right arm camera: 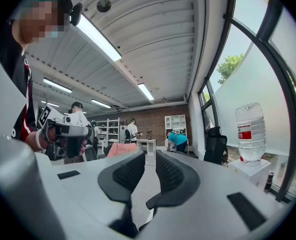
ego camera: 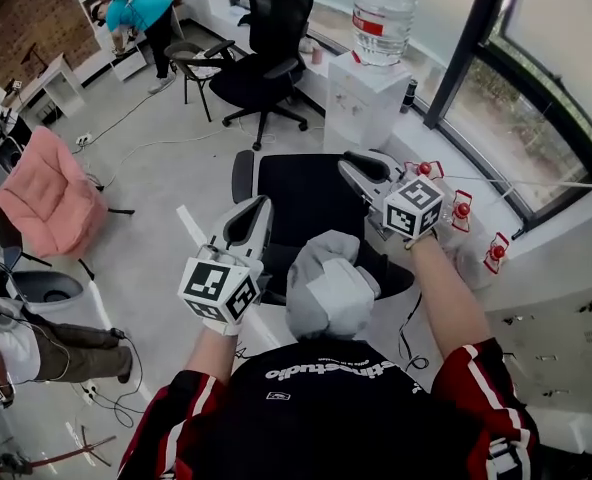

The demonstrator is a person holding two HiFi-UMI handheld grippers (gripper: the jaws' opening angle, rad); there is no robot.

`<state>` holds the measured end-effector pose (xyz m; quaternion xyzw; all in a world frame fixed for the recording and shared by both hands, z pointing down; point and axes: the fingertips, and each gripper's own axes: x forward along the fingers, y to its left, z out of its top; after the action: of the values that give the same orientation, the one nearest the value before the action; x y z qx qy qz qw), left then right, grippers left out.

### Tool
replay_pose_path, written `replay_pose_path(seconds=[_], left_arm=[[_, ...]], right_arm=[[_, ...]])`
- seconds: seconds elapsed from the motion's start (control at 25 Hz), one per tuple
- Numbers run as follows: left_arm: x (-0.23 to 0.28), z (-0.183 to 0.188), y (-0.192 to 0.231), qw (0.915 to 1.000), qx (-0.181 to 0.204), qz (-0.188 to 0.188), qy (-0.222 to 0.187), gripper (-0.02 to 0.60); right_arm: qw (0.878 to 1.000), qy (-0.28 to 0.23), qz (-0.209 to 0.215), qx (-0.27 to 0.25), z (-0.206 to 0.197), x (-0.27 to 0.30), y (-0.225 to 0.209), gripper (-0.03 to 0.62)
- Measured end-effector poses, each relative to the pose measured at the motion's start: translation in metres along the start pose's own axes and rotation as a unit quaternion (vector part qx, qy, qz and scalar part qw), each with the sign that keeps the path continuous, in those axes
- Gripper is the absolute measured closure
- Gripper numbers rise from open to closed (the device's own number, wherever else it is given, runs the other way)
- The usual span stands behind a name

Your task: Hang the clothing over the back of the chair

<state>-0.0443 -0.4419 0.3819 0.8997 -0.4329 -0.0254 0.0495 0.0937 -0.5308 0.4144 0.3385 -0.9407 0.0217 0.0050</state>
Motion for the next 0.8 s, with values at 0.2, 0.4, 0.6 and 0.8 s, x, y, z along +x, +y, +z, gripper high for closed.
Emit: replay_pose_path(seconds=[0.2,0.4,0.6,0.8], left_arm=[[0.004,0.001,-0.01,0.9999,0.005,-0.008,-0.004,0.557],[0.009,0.002,-0.016,0.9999,0.013,-0.01,-0.005,0.557],[0.011,0.004,-0.018,0.9998,0.017,-0.01,-0.004,0.557],[0.005,0.005,-0.017,0.9997,0.024,-0.002,-0.008,0.557]], right_arm=[[0.997,-0.001,-0.074,0.027,0.006,-0.019,0.005,0.52],[0.993,-0.008,-0.108,0.038,0.015,-0.031,0.023,0.52],[0.989,-0.014,-0.146,0.03,0.027,-0.041,0.042,0.52],[0.983,-0.024,-0.179,0.04,0.033,-0.053,0.071,0.52]])
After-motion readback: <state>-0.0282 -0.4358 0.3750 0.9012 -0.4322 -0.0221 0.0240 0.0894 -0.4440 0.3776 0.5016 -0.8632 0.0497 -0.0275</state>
